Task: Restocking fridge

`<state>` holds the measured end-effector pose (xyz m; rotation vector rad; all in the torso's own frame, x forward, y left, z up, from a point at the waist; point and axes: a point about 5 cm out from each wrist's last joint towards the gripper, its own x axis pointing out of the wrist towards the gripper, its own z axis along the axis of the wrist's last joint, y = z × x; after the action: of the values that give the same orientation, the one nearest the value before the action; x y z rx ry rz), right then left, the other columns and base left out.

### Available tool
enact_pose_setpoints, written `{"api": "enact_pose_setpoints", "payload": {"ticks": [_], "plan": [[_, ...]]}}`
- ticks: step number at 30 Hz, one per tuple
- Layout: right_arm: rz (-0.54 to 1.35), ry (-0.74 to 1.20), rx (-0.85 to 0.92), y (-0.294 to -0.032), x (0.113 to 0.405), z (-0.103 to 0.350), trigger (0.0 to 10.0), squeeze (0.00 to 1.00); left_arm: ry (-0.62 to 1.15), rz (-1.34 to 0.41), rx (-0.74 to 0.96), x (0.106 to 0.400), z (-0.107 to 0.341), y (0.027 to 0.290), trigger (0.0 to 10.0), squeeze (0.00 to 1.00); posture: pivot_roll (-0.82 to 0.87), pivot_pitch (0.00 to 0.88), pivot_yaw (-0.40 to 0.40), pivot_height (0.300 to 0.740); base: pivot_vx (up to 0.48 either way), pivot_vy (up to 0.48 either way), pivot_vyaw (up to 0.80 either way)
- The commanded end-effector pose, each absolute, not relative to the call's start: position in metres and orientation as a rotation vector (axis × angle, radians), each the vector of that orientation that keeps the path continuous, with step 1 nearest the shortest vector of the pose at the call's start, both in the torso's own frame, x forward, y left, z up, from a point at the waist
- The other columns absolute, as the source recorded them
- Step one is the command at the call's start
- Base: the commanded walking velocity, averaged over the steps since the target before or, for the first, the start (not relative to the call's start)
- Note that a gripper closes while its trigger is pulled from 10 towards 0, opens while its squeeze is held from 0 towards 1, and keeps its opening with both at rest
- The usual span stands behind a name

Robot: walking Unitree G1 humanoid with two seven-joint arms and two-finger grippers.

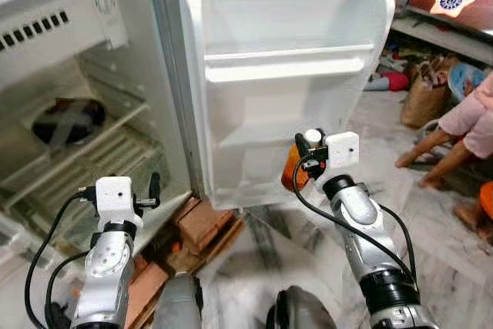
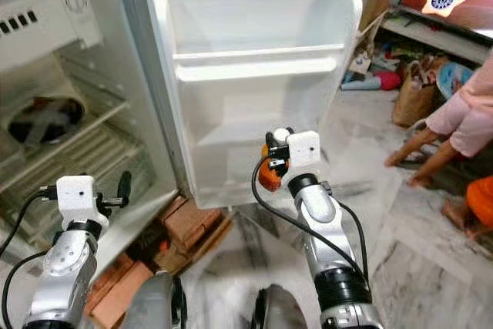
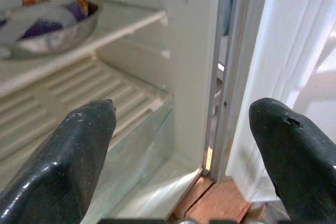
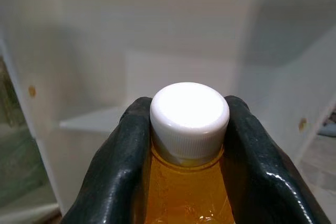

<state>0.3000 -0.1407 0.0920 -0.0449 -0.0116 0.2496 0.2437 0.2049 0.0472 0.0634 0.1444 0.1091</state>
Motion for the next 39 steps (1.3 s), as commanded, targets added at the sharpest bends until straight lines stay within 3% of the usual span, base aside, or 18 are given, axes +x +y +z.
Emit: {"api": "enact_pose_setpoints", "payload": {"ticks": [1, 13, 39], "plan": [[0.245, -0.057, -0.05, -0.1404, 0.3024, 0.1018, 10.0, 0.0, 0.128, 0.117, 0.076, 0.2452, 0.0513, 0.2065, 10.0, 0.0, 0.02, 0.042, -0.031, 0.658, 0.0, 0.0, 0.0], [0.247, -0.063, -0.055, -0.139, 0.3032, 0.1021, 10.0, 0.0, 0.108, 0.107, 0.091, 0.2456, 0.0545, 0.208, 10.0, 0.0, 0.02, 0.043, -0.026, 0.658, 0.0, 0.0, 0.0], [0.302, -0.075, -0.076, -0.1325, 0.3015, 0.1029, 10.0, 0.0, 0.103, 0.077, 0.083, 0.2489, 0.0545, 0.2037, 10.0, 0.0, 0.02, 0.038, -0.026, 0.658, 0.32, 0.0, 0.0]]}}
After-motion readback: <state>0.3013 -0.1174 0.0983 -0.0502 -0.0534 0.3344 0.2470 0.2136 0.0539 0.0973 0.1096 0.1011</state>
